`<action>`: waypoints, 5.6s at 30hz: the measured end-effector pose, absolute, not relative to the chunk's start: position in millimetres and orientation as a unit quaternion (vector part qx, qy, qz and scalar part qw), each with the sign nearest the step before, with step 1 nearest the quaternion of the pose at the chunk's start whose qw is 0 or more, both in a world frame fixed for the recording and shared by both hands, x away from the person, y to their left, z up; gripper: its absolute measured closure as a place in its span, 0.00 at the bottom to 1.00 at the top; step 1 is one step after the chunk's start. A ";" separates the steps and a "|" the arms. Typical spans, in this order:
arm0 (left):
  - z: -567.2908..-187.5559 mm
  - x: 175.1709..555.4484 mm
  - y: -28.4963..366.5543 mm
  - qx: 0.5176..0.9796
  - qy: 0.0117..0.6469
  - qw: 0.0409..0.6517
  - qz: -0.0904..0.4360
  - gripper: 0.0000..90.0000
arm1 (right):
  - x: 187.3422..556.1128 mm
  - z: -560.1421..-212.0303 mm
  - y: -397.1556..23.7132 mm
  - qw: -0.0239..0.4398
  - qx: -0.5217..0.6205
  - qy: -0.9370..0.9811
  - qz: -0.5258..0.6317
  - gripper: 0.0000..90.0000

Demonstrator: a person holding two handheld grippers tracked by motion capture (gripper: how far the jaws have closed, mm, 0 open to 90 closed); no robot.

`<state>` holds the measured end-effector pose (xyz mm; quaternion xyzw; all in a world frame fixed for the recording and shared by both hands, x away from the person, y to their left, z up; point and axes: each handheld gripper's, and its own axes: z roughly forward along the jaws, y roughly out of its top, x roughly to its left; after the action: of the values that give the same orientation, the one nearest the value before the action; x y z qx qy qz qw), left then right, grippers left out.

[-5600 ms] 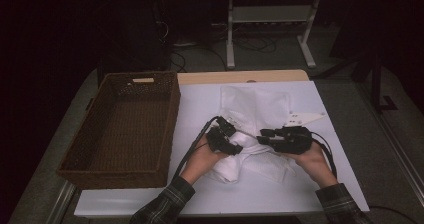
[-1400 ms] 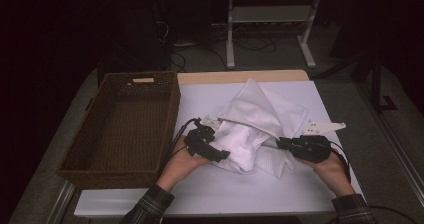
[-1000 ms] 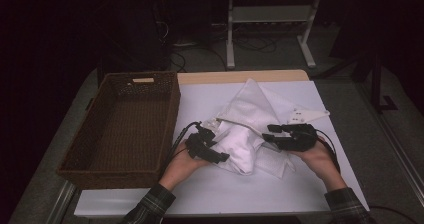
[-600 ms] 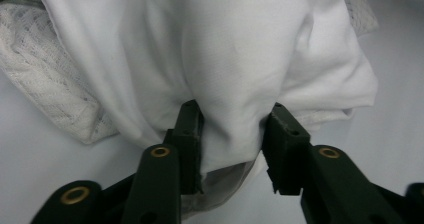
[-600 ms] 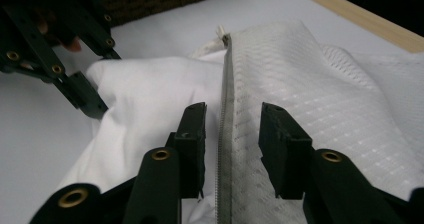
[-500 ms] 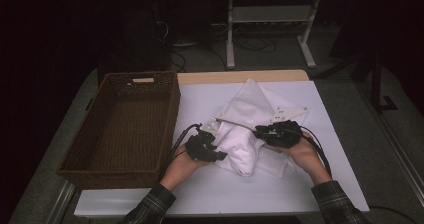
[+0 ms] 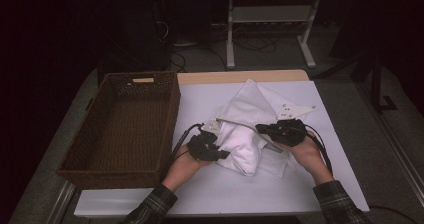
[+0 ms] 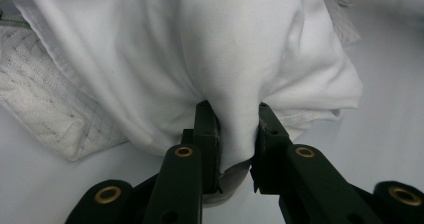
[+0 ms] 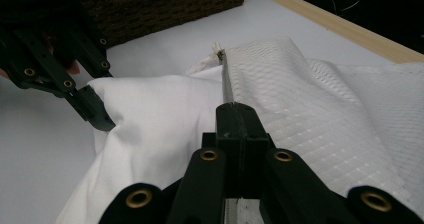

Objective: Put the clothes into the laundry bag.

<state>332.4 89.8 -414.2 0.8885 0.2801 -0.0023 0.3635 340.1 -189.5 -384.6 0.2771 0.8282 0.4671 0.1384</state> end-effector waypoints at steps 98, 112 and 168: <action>-405.8 360.1 55.0 0.856 0.304 0.412 0.064 0.56 | 324.4 -374.3 -191.0 0.097 0.255 0.822 0.500 0.98; -408.1 381.3 94.4 0.837 0.371 0.387 0.112 0.60 | 326.7 -378.8 -193.3 0.092 0.261 0.817 0.505 0.98; -429.3 306.4 106.4 0.864 0.319 0.389 0.040 0.97 | 317.2 -378.3 -208.7 0.092 0.266 0.818 0.502 0.95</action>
<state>306.4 106.4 -429.3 0.8637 0.3187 0.0395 0.3885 317.2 -208.7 -378.3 0.2656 0.8179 0.5020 0.0924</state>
